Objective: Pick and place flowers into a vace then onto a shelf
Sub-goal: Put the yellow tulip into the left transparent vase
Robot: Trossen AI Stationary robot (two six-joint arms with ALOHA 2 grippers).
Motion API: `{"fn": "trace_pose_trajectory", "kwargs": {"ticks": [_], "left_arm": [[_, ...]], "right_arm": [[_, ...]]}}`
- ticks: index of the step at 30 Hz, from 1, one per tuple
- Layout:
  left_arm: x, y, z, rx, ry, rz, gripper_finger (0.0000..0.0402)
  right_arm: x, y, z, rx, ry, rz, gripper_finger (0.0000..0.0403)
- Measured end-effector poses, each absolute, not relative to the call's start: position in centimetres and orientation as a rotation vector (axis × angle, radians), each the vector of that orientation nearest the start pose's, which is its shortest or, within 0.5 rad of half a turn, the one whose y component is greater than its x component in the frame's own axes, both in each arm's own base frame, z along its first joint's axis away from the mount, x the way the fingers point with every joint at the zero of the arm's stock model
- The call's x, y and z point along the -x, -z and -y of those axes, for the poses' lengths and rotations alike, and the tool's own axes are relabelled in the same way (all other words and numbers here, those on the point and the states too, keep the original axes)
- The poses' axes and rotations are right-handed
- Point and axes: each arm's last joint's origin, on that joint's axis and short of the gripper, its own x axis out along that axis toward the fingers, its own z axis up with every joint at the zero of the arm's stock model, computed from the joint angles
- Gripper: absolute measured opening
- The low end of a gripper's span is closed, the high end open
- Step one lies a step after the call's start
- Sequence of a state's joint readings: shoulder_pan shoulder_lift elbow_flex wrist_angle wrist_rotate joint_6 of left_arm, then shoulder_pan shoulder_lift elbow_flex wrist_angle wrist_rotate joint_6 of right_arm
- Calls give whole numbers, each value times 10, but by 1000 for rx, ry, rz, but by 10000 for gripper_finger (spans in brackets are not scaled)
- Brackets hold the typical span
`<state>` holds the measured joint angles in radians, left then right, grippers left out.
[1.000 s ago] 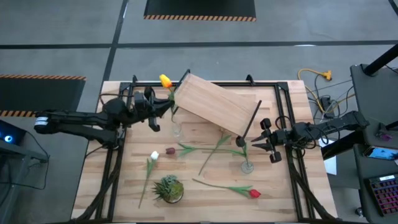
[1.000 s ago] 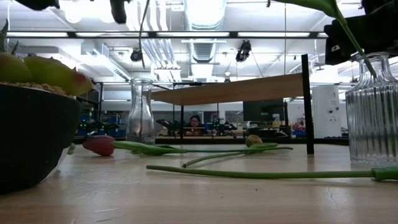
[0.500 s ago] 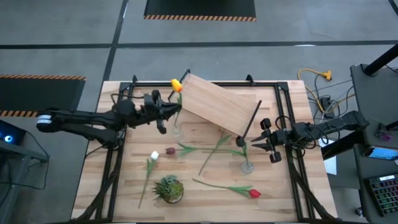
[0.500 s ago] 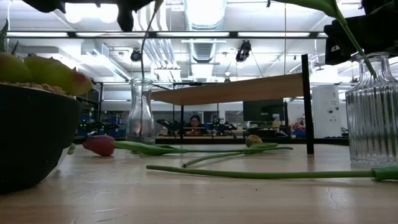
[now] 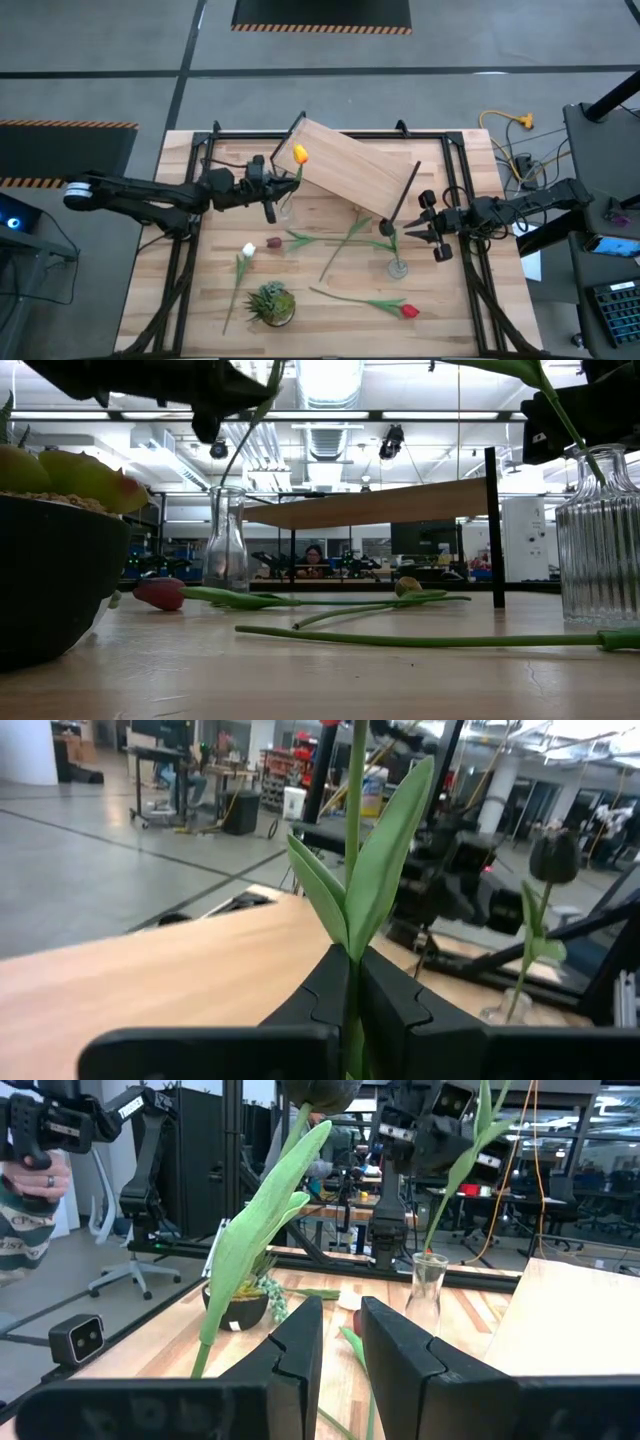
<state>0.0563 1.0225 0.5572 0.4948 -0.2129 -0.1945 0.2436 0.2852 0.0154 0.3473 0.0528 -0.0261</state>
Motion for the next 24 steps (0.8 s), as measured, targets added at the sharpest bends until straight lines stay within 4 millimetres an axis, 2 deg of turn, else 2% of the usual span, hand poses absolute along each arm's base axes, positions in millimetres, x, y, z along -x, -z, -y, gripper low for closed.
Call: {"fn": "trace_pose_trajectory", "kwargs": {"ticks": [14,24], "left_arm": [[-210,-236,-18,180,-264,74,0],[-204,-226,-18,181,-260,93,0]], "right_arm": [[-112,-178,-26,15,-190,77,63],[-112,-178,-26,15,-190,77,63]]}}
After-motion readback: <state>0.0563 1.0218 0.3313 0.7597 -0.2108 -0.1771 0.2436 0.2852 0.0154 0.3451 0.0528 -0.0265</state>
